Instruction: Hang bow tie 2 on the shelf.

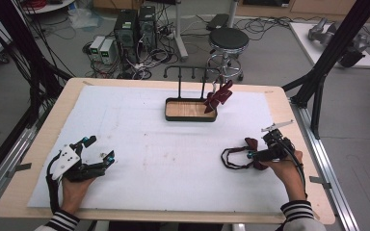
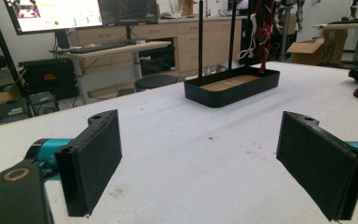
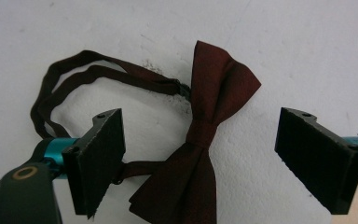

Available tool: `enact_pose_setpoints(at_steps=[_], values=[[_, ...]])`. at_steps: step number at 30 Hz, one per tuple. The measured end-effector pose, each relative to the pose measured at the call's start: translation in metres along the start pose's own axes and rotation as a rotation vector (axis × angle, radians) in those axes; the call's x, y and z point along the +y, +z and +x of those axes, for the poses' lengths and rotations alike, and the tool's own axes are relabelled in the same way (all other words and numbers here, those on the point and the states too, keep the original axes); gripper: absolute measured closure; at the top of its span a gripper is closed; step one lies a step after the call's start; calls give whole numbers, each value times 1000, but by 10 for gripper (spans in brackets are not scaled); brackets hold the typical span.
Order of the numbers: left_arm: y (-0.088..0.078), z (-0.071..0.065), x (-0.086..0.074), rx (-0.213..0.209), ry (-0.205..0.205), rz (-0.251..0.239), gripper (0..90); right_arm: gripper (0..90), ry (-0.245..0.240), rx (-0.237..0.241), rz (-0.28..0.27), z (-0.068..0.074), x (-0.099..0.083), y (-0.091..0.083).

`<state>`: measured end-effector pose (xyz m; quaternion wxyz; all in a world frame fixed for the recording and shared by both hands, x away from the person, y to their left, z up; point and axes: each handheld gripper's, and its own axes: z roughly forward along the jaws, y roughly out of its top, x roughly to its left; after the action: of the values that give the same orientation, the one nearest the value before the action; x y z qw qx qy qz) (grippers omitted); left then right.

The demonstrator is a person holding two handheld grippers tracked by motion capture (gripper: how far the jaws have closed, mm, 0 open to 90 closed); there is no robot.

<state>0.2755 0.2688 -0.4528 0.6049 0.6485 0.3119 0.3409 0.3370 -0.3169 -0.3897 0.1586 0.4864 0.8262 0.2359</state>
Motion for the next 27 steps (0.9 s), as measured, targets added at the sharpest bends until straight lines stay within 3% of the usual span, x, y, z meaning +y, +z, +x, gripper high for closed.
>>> enact_pose_setpoints(at_steps=[11, 27], values=[[0, 0, 0, 0, 3, 1, 143, 202, 20, 34, 98, -3, -2, 11], [0, 0, 0, -1, 4, -1, 143, 389, 74, 82, 196, -7, -6, 19]])
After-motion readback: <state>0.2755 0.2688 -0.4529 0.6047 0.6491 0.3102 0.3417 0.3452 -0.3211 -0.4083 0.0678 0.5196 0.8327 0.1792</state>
